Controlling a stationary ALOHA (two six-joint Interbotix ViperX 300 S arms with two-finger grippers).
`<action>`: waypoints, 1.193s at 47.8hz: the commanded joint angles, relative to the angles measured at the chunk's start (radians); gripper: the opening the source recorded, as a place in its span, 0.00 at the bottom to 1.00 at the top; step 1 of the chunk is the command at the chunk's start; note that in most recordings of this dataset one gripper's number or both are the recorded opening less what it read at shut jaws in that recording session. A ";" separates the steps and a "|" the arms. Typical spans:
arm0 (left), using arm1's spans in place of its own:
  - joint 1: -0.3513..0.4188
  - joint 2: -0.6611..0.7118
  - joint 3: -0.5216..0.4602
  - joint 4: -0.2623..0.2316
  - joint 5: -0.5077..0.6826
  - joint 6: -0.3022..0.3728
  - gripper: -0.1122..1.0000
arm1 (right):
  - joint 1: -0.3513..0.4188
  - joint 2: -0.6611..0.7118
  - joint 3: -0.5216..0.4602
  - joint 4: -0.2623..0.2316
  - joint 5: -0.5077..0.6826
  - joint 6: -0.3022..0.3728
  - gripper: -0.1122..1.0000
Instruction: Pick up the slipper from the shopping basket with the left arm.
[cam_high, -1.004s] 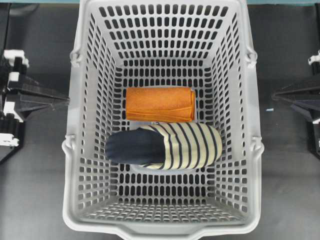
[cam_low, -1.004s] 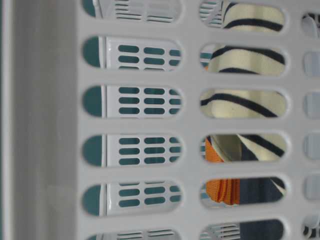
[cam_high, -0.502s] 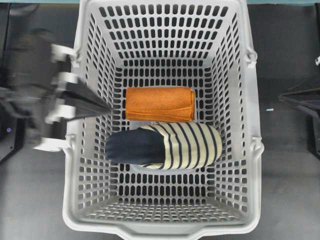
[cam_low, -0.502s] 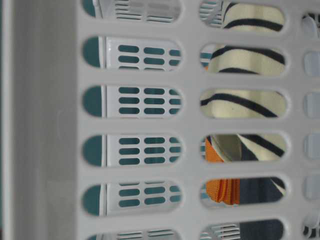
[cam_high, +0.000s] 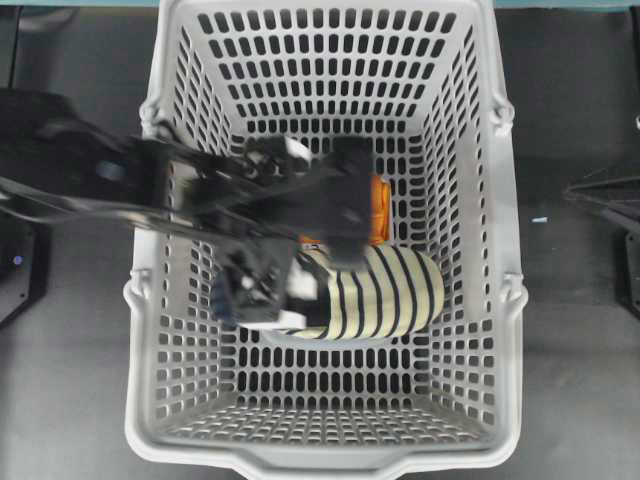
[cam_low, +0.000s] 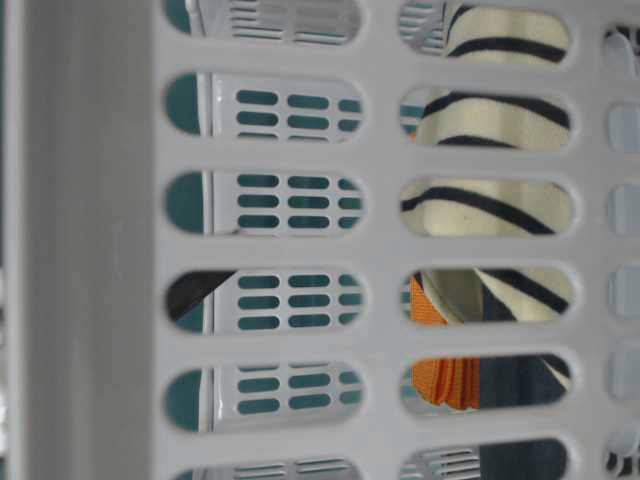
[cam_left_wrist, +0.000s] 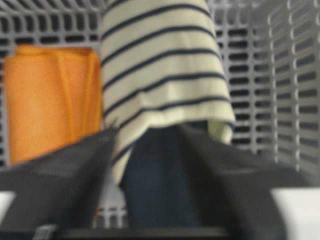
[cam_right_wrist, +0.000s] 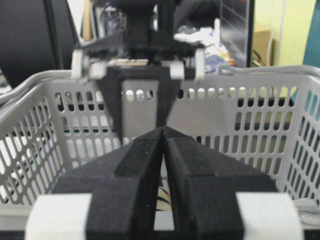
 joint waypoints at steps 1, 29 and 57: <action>-0.015 0.058 -0.083 0.003 0.040 0.005 0.68 | 0.002 0.003 -0.012 0.002 -0.003 0.000 0.10; -0.031 0.281 -0.129 0.003 0.064 -0.071 0.91 | 0.002 0.000 -0.002 0.002 0.035 0.000 0.10; -0.026 0.225 -0.244 0.003 0.232 0.021 0.14 | 0.002 -0.043 0.005 0.002 0.040 -0.002 0.10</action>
